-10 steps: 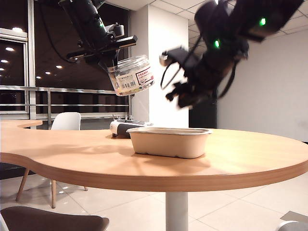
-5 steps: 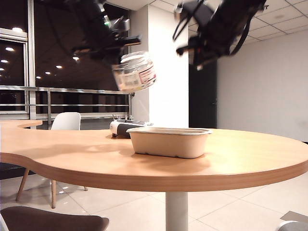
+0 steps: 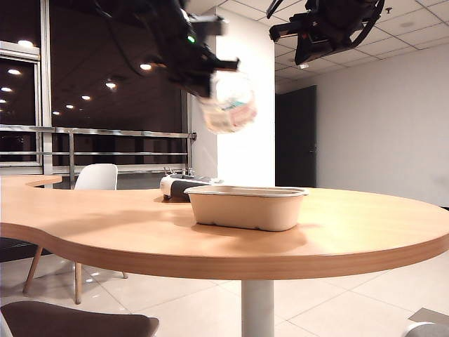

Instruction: Pick up the box filled with clips, pour some clips from it into the rectangular paper box, and then put the clip box back on the table.

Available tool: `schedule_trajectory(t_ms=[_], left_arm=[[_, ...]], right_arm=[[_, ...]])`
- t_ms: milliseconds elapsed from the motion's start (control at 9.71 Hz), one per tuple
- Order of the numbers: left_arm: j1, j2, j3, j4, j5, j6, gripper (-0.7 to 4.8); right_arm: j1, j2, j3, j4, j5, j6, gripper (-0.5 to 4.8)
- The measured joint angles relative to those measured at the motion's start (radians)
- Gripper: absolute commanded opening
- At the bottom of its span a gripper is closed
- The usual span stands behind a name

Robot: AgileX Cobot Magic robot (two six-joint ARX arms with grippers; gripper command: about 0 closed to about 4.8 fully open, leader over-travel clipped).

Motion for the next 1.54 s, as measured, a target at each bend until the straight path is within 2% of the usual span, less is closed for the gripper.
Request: schedule_trajectory(t_ms=[103, 412, 515, 721, 927, 1030, 1133, 1339, 1442, 1545], left_arm=[[-0.014, 0.04, -0.011, 0.041, -0.017, 0.021, -0.05], [-0.034, 0.034, -0.229, 0.314, -0.04, 0.085, -0.05], [-0.074, -0.012, -0.373, 0.507, -0.048, 0.152, -0.05], [-0.096, -0.037, -0.562, 0.901, -0.048, 0.195, -0.05], [-0.097, -0.033, -0.682, 1.143, -0.053, 0.241, -0.05], [-0.098, -0.029, -0.687, 1.206, -0.052, 0.262, -0.05], [-0.097, 0.009, -0.684, 1.284, -0.05, 0.331, -0.05], [-0.098, 0.066, -0.69, 1.322, -0.039, 0.402, -0.05], [-0.098, 0.077, -0.689, 1.382, -0.025, 0.441, -0.05], [-0.105, 0.103, -0.689, 1.505, 0.002, 0.591, -0.05]], right_arm=[[-0.001, -0.001, 0.0, -0.003, 0.0, 0.002, -0.01], [-0.002, -0.02, 0.0, -0.004, 0.002, 0.032, -0.01], [-0.018, -0.021, 0.0, -0.004, 0.002, 0.032, -0.01], [-0.069, -0.024, 0.0, -0.004, 0.002, 0.088, -0.01], [-0.114, -0.024, 0.0, -0.031, -0.048, 0.156, -0.01], [-0.112, -0.024, 0.0, -0.029, -0.065, 0.159, -0.01], [-0.112, -0.024, 0.0, -0.029, -0.112, 0.159, -0.01], [-0.112, -0.024, 0.0, -0.039, -0.131, 0.16, -0.01], [-0.112, -0.024, 0.0, -0.05, -0.131, 0.163, -0.01], [-0.112, -0.024, 0.0, -0.056, -0.131, 0.163, -0.01]])
